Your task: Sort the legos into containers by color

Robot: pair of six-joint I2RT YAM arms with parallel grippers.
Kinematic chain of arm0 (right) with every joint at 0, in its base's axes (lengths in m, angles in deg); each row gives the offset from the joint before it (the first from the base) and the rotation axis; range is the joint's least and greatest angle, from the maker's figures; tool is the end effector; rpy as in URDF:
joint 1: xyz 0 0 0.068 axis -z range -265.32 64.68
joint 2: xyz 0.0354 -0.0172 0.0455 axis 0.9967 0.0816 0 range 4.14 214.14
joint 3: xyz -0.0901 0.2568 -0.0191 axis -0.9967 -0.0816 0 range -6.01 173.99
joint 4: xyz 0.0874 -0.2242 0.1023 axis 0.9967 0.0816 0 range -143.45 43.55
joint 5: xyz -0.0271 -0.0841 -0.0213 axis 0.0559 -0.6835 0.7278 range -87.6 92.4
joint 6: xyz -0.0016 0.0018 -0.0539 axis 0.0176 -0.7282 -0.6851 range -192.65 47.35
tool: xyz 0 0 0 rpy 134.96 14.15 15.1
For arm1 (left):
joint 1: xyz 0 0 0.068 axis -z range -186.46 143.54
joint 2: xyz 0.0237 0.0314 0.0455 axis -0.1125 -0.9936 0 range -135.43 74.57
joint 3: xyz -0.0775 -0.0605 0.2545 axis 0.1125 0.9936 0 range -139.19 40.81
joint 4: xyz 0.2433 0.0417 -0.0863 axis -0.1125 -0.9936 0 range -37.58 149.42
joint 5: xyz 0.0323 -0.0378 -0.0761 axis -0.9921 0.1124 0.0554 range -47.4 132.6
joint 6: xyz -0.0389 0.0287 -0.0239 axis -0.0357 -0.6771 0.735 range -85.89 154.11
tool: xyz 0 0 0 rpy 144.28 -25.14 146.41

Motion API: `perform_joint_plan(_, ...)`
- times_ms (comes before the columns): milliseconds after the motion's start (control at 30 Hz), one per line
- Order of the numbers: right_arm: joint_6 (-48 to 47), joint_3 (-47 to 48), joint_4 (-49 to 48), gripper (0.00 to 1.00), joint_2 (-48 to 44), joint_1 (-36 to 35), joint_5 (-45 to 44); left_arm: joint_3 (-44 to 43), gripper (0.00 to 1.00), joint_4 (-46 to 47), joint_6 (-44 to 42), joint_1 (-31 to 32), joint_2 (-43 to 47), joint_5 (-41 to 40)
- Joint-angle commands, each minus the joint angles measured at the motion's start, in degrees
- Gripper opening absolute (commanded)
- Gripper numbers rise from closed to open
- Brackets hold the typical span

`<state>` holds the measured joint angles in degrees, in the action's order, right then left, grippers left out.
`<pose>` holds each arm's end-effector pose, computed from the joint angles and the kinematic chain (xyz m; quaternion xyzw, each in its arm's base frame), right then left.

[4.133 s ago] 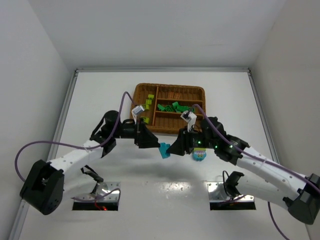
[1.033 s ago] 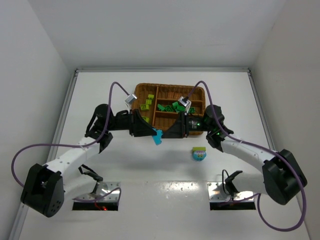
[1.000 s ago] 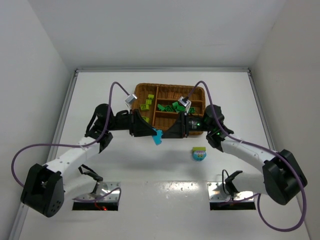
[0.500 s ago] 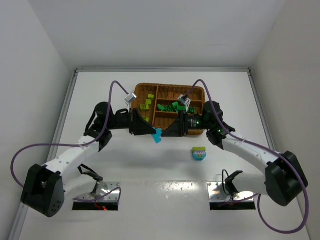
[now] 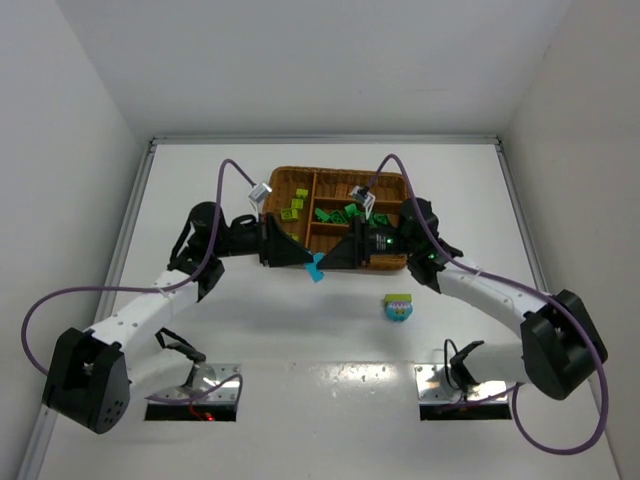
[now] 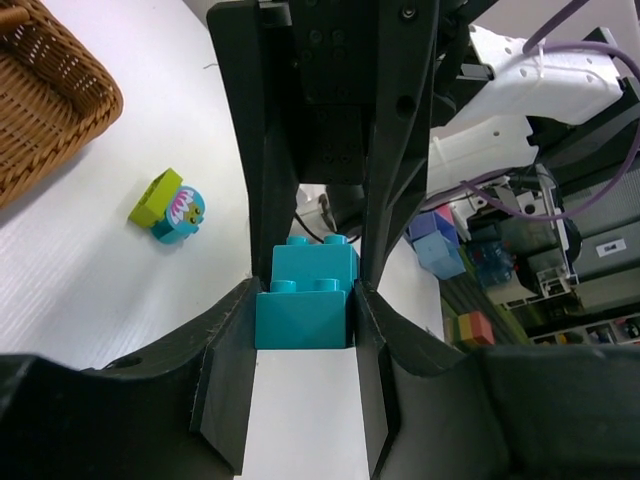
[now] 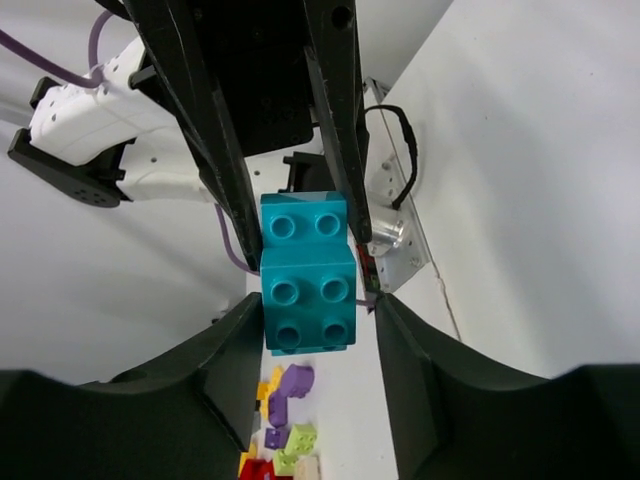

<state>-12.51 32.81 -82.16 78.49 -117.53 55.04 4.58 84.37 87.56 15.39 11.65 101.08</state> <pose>0.2201 0.1721 0.2628 -0.1238 0.7216 0.6589 0.1728 0.2099 -0.1169 0.2893 0.1568 0.6953 -0.6487 0.2669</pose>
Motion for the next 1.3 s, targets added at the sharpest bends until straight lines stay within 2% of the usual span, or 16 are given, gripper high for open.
perform_joint_plan(0,-0.1,2.4,-4.3,0.47,0.2,-0.6,0.6,-2.1,0.00,1.9,0.2,-0.6,0.2,-0.1)
perform_joint_plan(33,0.4,2.4,-4.9,0.44,0.2,-0.6,0.6,-2.1,0.00,1.9,0.2,-0.6,0.2,-0.1)
perform_joint_plan(133,0.9,2.4,-4.7,0.23,0.2,-0.6,-1.7,-2.1,0.00,1.1,-0.4,-0.6,0.2,-0.1)
perform_joint_plan(200,0.1,1.3,-2.2,0.18,-1.9,0.1,-4.0,-2.1,0.00,-0.8,-1.5,-1.1,0.2,-0.1)
perform_joint_plan(267,-1.2,-0.1,2.3,0.11,-5.0,0.9,-11.4,-2.1,0.00,-3.6,-3.2,-2.4,0.7,-0.1)
perform_joint_plan(333,-3.2,-0.7,7.1,0.10,-9.6,1.7,-19.0,-2.1,0.00,-5.4,-4.3,-2.9,0.7,-0.1)
perform_joint_plan(533,-5.7,0.4,18.3,0.10,-14.7,2.9,-34.2,-1.6,0.00,-8.1,-5.4,-5.9,0.6,-0.3)
perform_joint_plan(567,-8.1,1.9,26.8,0.10,-14.7,2.9,-37.3,-1.6,0.00,-9.0,-5.4,-5.9,0.1,-1.2)
perform_joint_plan(633,-11.0,8.0,36.1,0.11,-11.9,2.1,-47.9,-4.6,0.00,-16.7,-8.9,-5.9,-0.7,-7.0)
perform_joint_plan(667,-13.3,12.7,45.8,0.11,-7.6,1.6,-51.2,-6.0,0.00,-19.7,-11.0,-5.9,-1.5,-9.3)
perform_joint_plan(700,-14.4,14.9,49.9,0.11,-5.2,1.6,-56.3,-8.8,0.00,-24.3,-11.0,-5.9,-3.6,-13.9)
perform_joint_plan(767,-16.8,18.6,56.7,0.12,-0.9,1.6,-60.1,-11.5,0.00,-27.0,-11.7,-4.4,-6.1,-19.2)
perform_joint_plan(933,-17.9,18.1,56.9,0.17,5.1,2.1,-65.7,-21.7,0.00,-33.7,-11.1,1.9,-17.7,-37.2)
perform_joint_plan(1133,-18.4,18.1,55.7,0.21,9.0,2.1,-66.8,-32.9,0.00,-39.4,-11.1,7.7,-30.5,-48.7)
perform_joint_plan(1267,-19.0,18.1,54.1,0.22,11.2,2.1,-66.8,-37.8,0.00,-40.6,-10.6,9.8,-37.3,-53.4)
